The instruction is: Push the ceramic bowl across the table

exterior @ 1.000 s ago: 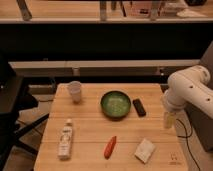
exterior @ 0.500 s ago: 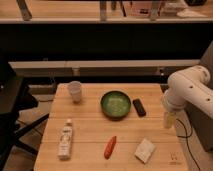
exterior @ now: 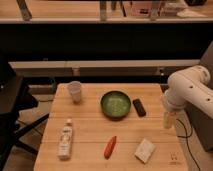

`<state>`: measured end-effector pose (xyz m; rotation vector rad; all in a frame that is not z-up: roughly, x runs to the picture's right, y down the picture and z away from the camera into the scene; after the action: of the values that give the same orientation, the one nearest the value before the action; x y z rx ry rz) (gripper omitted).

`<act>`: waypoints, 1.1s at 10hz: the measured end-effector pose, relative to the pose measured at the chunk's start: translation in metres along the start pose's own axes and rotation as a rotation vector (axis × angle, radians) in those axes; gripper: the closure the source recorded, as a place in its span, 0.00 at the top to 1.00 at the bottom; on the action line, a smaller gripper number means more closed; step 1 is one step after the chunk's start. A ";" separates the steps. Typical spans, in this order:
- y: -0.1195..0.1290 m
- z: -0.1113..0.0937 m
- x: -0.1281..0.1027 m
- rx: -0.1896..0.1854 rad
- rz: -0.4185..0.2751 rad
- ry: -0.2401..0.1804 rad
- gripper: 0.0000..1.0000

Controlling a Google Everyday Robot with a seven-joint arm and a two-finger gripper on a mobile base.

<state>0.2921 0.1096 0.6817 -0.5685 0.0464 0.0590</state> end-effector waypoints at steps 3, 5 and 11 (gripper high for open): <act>-0.012 0.003 -0.009 0.014 -0.014 -0.006 0.80; -0.023 0.004 -0.017 0.022 -0.022 -0.009 0.80; -0.034 0.014 -0.036 0.034 -0.052 -0.010 0.80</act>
<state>0.2594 0.0871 0.7133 -0.5356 0.0234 0.0106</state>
